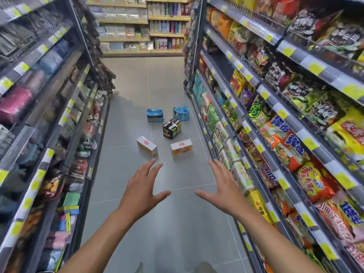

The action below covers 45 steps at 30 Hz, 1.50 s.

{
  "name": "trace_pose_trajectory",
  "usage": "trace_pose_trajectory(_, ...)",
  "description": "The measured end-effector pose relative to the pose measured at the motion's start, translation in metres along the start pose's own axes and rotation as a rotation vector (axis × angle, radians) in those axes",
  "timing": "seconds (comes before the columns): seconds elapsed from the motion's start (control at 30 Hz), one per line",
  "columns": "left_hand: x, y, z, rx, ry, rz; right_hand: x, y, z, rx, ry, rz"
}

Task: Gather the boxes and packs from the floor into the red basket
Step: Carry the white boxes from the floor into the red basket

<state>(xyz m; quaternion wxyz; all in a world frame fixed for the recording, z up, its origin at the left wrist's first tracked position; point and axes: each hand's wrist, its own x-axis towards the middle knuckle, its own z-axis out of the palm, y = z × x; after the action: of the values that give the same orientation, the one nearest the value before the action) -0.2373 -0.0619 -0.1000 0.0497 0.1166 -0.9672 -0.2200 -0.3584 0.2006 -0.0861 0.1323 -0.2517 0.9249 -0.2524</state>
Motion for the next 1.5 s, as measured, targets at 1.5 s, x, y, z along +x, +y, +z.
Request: trace_pose_trajectory(1.5,0.608,-0.122,0.053,-0.009,-0.204,-0.039,0.629,0.086,-0.045,0.001,-0.212,0.144)
